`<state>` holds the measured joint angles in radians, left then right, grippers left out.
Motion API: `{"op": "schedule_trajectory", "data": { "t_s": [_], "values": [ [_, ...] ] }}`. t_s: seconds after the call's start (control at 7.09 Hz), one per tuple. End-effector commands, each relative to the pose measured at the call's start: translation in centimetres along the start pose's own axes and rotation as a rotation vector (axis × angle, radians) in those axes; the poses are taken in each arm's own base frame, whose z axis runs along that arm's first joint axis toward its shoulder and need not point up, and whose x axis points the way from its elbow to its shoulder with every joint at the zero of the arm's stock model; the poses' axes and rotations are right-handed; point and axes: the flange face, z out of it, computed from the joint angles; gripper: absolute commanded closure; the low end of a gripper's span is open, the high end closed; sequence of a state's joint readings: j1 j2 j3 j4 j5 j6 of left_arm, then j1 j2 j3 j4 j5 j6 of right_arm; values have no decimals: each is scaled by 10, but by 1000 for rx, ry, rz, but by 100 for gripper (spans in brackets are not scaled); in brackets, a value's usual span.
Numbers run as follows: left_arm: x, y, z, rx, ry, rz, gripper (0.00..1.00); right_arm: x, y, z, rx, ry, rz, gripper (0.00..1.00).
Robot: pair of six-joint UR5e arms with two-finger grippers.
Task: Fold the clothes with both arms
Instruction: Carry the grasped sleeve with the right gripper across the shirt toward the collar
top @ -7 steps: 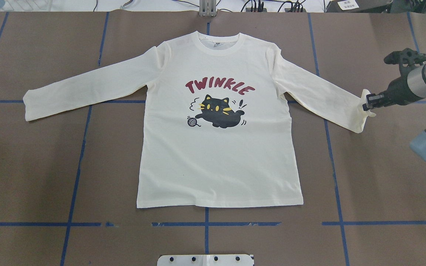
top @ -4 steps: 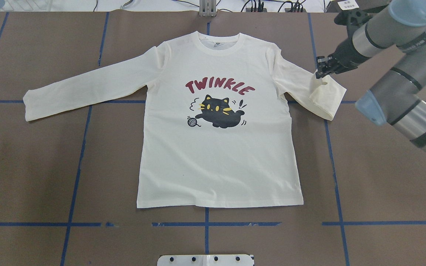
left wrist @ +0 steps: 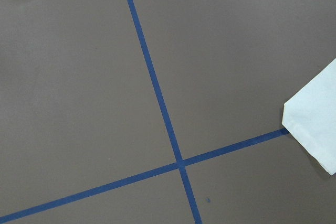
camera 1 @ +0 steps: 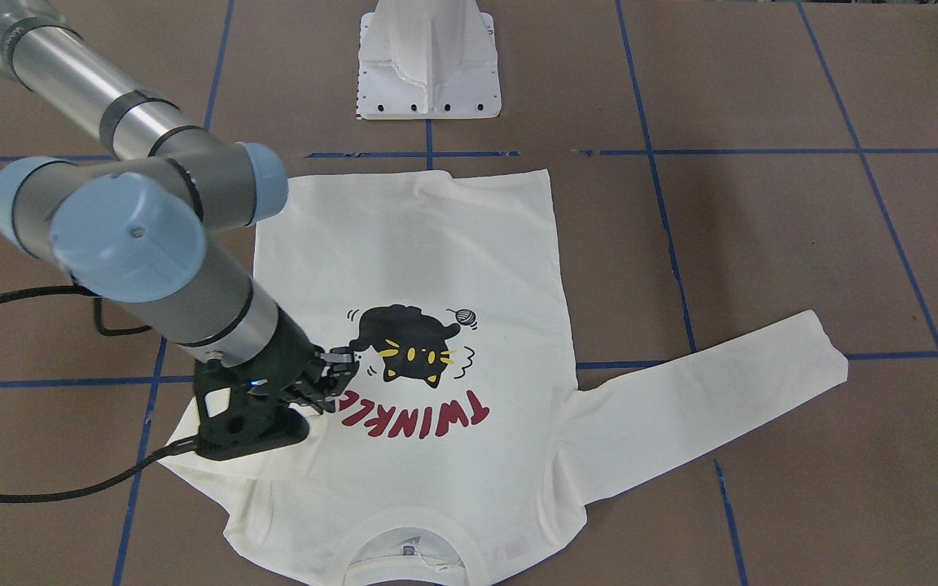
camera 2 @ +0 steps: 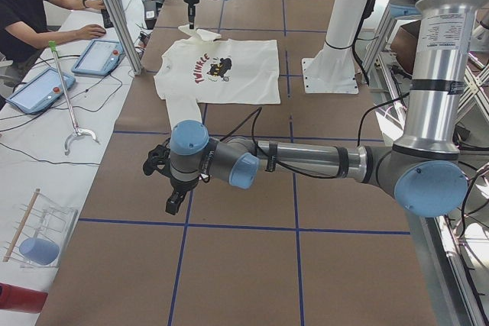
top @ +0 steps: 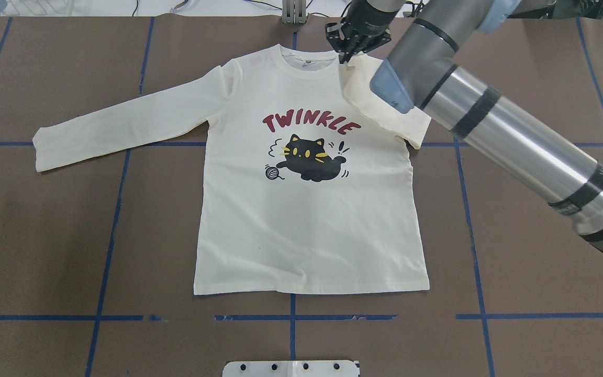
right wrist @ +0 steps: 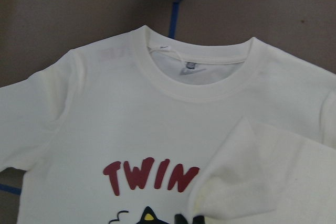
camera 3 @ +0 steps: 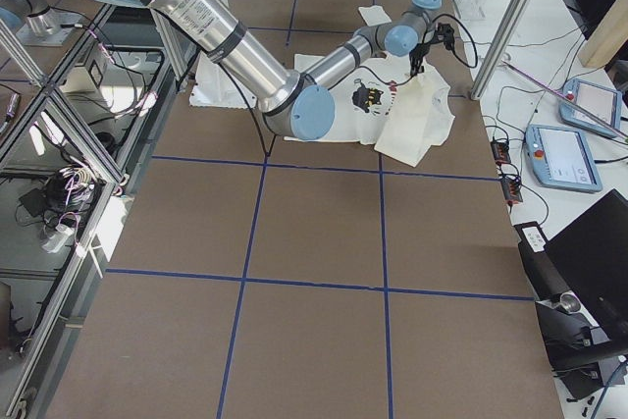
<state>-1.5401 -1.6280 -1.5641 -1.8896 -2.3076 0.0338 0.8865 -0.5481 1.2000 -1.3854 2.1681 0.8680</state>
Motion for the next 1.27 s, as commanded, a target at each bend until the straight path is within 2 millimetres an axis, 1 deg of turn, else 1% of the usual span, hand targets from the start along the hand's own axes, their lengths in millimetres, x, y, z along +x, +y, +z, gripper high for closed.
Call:
{"op": "schedule_trajectory", "data": {
  "t_s": [0.0, 0.14, 0.28, 0.42, 0.71, 0.85, 0.99, 1.13],
  "values": [
    [0, 0, 0, -1, 1, -1, 0, -146, 35, 5, -3, 7, -48, 100],
    [-2, 1, 1, -2, -1, -4, 0, -160, 37, -3, 27, -34, -73, 100],
    [-2, 2, 2, -3, 1, -3, 0, -162, 40, 0, 44, -63, -89, 100],
    [-2, 3, 3, -5, 1, -5, 0, -161, 44, 7, 41, -67, -95, 100],
    [-2, 3, 3, -5, 1, -5, 0, -131, 57, 42, 59, -110, -126, 100],
    [-4, 3, 4, -8, 1, -7, 0, -137, 72, 56, 45, -117, -139, 100],
    [-5, 3, 5, -9, 1, -6, 0, -154, 96, 76, 36, -109, -159, 100],
    [-5, 4, 6, -10, 1, -8, 0, -169, 105, 80, 38, -112, -173, 78]
  ]
}}
